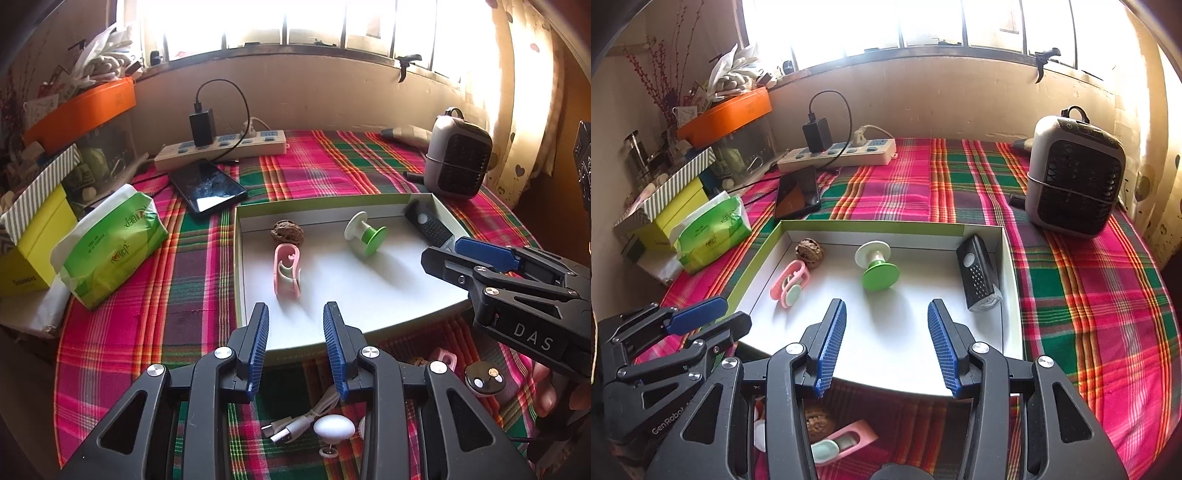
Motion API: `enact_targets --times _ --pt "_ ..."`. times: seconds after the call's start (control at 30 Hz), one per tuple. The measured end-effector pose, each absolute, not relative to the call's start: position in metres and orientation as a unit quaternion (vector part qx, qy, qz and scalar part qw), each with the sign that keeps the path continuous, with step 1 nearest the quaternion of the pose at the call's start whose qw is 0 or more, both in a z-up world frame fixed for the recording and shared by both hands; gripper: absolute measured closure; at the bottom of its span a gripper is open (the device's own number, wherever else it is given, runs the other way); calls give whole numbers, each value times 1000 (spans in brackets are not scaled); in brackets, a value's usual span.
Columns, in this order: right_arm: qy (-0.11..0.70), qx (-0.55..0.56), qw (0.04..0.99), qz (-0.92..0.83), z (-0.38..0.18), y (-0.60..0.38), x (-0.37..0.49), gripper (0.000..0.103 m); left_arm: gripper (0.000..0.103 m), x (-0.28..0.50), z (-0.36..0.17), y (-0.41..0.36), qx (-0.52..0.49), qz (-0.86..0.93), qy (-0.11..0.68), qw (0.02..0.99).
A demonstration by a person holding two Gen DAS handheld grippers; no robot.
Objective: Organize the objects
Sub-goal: 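Move the left tool to the white USB cable while the right tool approaches the black round puck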
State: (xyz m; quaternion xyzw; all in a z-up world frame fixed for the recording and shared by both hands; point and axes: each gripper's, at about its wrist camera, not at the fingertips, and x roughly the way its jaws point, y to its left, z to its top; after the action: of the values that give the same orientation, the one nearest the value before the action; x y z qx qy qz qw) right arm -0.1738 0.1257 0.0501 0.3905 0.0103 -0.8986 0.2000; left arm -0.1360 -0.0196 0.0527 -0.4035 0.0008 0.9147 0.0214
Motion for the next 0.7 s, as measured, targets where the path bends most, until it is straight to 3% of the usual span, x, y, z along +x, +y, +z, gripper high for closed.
enact_targets --times 0.7 --pt "3 373 180 -910 47 150 -127 56 74 -103 48 -30 -403 915 -16 23"
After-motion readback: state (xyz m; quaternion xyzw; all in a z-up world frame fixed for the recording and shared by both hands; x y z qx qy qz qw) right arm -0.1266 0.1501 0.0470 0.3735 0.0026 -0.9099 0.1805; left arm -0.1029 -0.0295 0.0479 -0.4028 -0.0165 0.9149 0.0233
